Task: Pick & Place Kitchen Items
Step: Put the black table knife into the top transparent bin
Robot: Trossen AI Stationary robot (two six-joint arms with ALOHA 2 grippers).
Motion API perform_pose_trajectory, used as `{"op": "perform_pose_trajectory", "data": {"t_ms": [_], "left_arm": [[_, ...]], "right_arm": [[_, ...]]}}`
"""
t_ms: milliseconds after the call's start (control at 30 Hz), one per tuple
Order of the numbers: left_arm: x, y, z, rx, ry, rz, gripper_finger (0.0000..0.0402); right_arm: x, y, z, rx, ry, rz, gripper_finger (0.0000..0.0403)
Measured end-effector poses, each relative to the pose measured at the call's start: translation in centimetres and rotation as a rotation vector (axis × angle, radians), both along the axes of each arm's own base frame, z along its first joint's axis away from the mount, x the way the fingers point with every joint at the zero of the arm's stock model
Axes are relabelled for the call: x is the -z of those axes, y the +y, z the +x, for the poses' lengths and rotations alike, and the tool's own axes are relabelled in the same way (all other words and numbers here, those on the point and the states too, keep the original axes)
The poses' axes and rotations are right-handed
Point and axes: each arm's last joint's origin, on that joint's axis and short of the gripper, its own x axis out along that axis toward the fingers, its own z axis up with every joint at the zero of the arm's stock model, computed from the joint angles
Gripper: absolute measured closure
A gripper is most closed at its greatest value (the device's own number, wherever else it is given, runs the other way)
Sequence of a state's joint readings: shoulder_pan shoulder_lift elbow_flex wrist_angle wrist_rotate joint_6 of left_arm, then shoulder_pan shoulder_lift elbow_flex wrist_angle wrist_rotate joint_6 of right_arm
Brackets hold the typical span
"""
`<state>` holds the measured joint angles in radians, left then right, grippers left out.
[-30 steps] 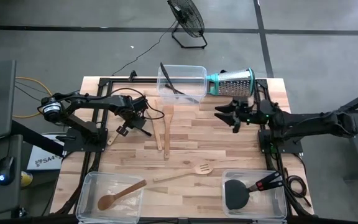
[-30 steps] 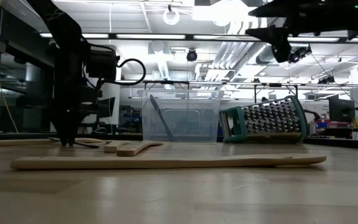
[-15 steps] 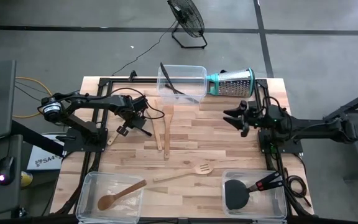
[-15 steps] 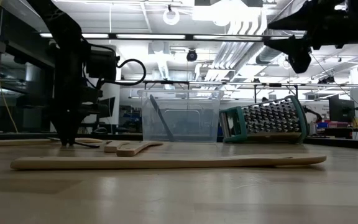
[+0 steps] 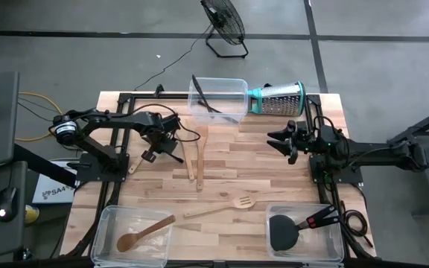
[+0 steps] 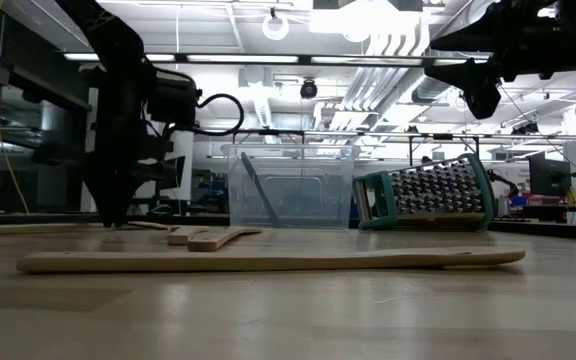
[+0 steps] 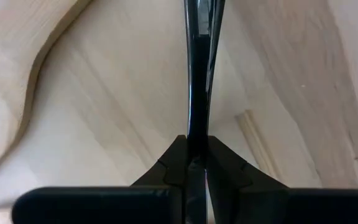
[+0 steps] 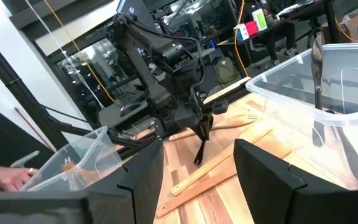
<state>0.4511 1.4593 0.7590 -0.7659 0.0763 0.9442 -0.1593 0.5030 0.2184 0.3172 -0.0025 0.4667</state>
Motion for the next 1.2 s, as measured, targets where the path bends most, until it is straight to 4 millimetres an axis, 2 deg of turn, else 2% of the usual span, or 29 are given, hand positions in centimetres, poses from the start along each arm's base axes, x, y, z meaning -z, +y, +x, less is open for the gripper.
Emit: {"op": "perform_pose_trajectory", "data": {"t_ms": [233,433,767,1033,1200], "left_arm": [[-1.6,0.4,0.8,-0.080,-0.019,0.003,0.0373],[-4.1,0.9,1.8,-0.144,-0.042,0.005,0.0373],[-9.8,1.8,3.7,-0.242,-0.162,0.031,0.0373],[-15.0,2.5,5.0,-0.261,-0.329,0.076,0.0373],[-17.2,2.8,5.8,-0.268,-0.451,0.121,0.0373]], "right_arm": [[0.0,0.0,0.0,0.000,0.000,0.000,0.0215],[0.0,0.0,0.0,-0.001,0.000,0.000,0.0215],[0.0,0.0,0.0,-0.001,0.000,0.000,0.0215],[0.0,0.0,0.0,-0.001,0.000,-0.001,0.0215],[0.0,0.0,0.0,0.000,0.000,-0.001,0.0215]]}}
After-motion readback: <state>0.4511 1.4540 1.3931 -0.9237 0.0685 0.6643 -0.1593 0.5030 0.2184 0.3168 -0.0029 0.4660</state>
